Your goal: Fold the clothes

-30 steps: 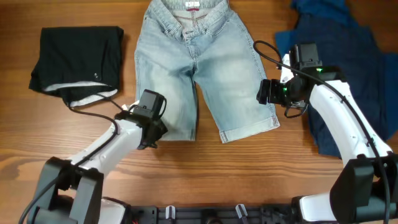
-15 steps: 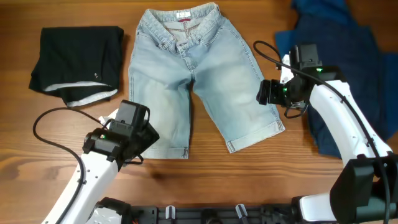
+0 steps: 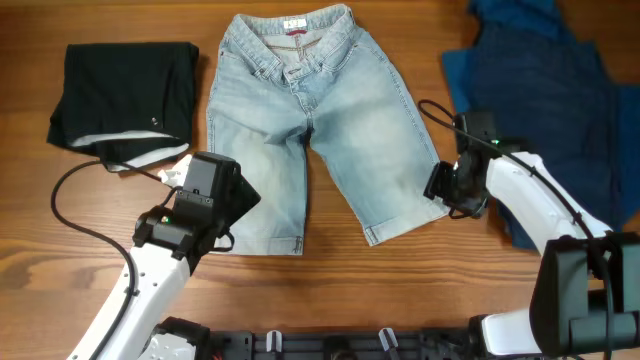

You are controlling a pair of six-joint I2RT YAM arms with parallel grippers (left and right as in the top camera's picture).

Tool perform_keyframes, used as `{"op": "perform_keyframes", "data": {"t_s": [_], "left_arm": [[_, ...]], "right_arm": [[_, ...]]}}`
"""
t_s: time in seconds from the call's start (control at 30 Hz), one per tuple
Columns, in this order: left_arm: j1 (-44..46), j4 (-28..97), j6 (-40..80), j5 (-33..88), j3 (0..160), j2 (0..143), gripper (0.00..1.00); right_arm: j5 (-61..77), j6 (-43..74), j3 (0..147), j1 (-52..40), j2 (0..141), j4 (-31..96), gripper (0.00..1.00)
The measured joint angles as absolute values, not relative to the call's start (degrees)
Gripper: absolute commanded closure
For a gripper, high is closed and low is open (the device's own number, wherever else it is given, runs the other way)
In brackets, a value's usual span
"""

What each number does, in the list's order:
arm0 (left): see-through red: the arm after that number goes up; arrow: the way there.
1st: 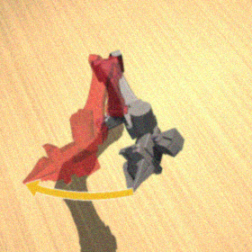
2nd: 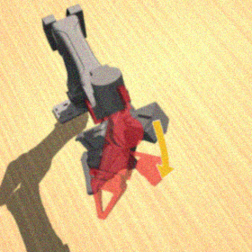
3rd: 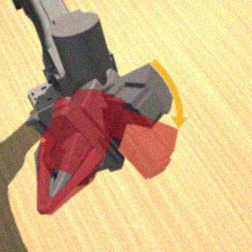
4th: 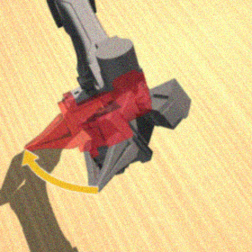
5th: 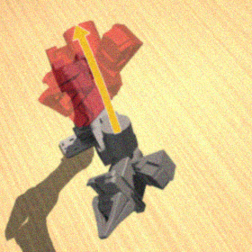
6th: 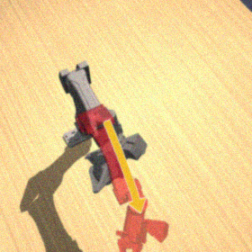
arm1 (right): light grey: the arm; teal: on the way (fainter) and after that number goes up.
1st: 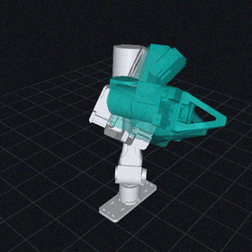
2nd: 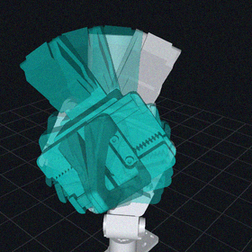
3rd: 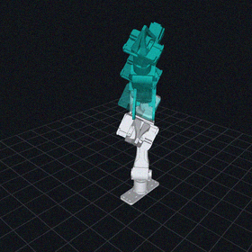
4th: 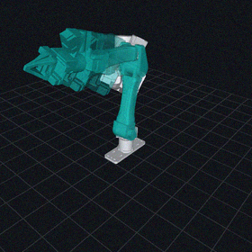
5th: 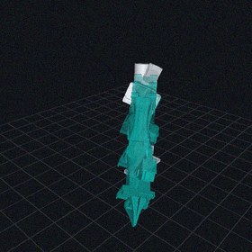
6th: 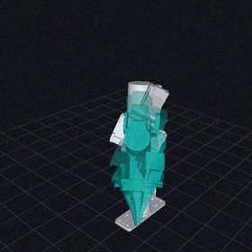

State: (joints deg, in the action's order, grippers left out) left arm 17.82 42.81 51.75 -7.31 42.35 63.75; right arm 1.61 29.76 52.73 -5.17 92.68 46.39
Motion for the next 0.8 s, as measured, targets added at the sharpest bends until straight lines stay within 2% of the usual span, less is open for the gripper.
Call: {"op": "perform_keyframes", "data": {"t_s": [0.13,0.17,0.3,0.63,0.8], "left_arm": [[17.8,42.5,51.1,-8.3,42.3,63.7,0.08],[17.8,42.4,51.1,-8.4,42.3,63.7,0.08],[17.8,42.3,50.8,-8.7,42.3,63.7,0.08],[17.8,38.4,48.5,-8.7,42.4,63.7,0.1],[17.7,36.2,45.1,-8.7,46.3,63.7,0.07]], "right_arm": [[1.0,32.3,50.6,-5.2,92.7,44.1,0.7],[1.0,32.6,50.6,-5.2,92.7,43.7,0.79],[0.5,33.8,50.6,-5.2,92.7,43.6,0.94],[-0.1,34.9,50.6,-5.2,92.7,44.0,0.96],[0.2,34.6,50.6,-5.2,92.7,39.1,0.96]]}}
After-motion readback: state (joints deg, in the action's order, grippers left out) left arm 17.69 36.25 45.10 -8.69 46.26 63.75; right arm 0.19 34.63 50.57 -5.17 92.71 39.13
